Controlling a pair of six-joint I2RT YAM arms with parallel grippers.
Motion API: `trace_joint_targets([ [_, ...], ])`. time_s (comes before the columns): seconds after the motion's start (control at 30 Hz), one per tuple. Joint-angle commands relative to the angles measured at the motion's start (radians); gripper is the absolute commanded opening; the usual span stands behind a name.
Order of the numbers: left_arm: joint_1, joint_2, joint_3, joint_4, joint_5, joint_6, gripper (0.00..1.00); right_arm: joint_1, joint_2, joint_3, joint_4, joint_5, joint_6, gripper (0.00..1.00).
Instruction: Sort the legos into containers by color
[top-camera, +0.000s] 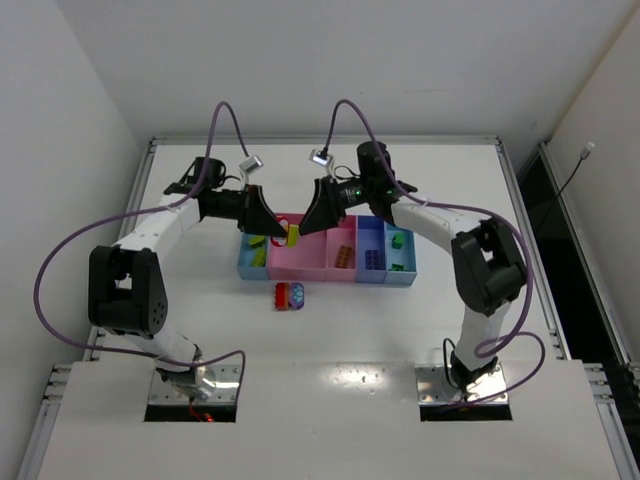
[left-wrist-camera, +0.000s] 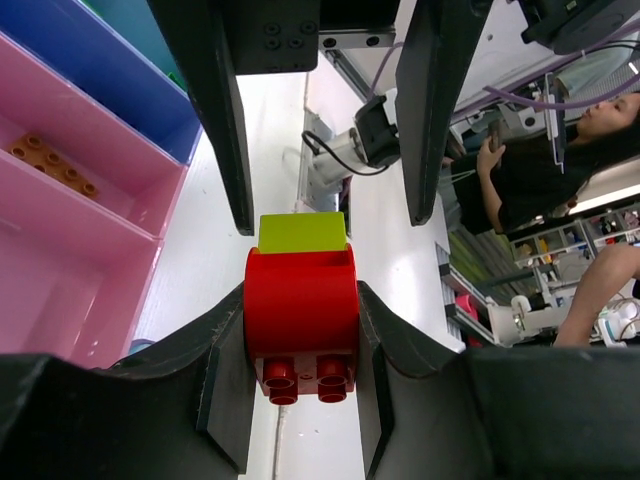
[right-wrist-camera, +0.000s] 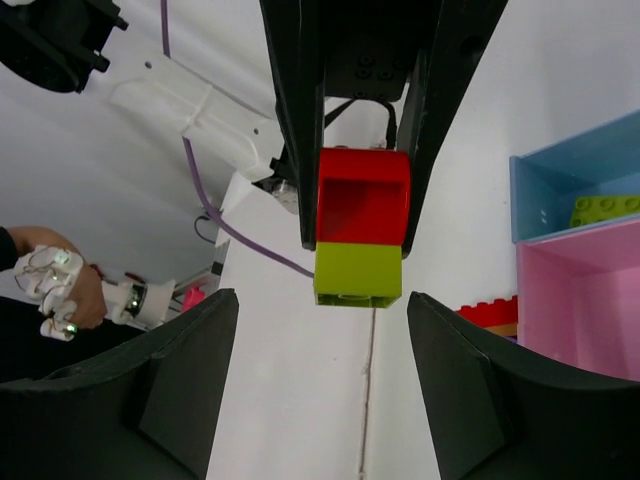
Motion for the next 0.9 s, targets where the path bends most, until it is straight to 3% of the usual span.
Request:
trace_joint_targets([
  [0.0, -0.006, -0.03, 0.023, 0.017, 0.094, 0.003, 0.12, 0.012, 0.016, 0.069, 0.086, -0.008, 0.027, 0.71],
  [0.13, -0.006, -0.03, 0.023, 0.017, 0.094, 0.003, 0.12, 0.021, 0.036, 0.091, 0.095, -0.008, 0.027, 0.71],
  [0.2, -0.006, -0.03, 0.023, 0.017, 0.094, 0.003, 0.12, 0.021, 0.037, 0.091, 0.095, 0.002, 0.027, 0.63],
  [0.3, -0.006, -0.03, 0.023, 0.017, 0.085, 0.003, 0.12, 0.032, 0.037, 0.082, 0.095, 0.011, 0.027, 0.61],
  [0.67, -0.006, -0.012, 0.043, 0.017, 0.085, 0.012, 0.12, 0.064, 0.037, 0.062, 0.095, 0.002, 0.027, 0.61],
  [0.77, -0.006, -0.012, 0.052, 0.017, 0.085, 0.012, 0.12, 0.064, 0.037, 0.052, 0.071, 0.002, 0.009, 0.56],
  [0.87, -0.006, -0.012, 0.052, 0.017, 0.075, 0.012, 0.12, 0.064, 0.037, 0.052, 0.033, 0.023, -0.022, 0.44],
])
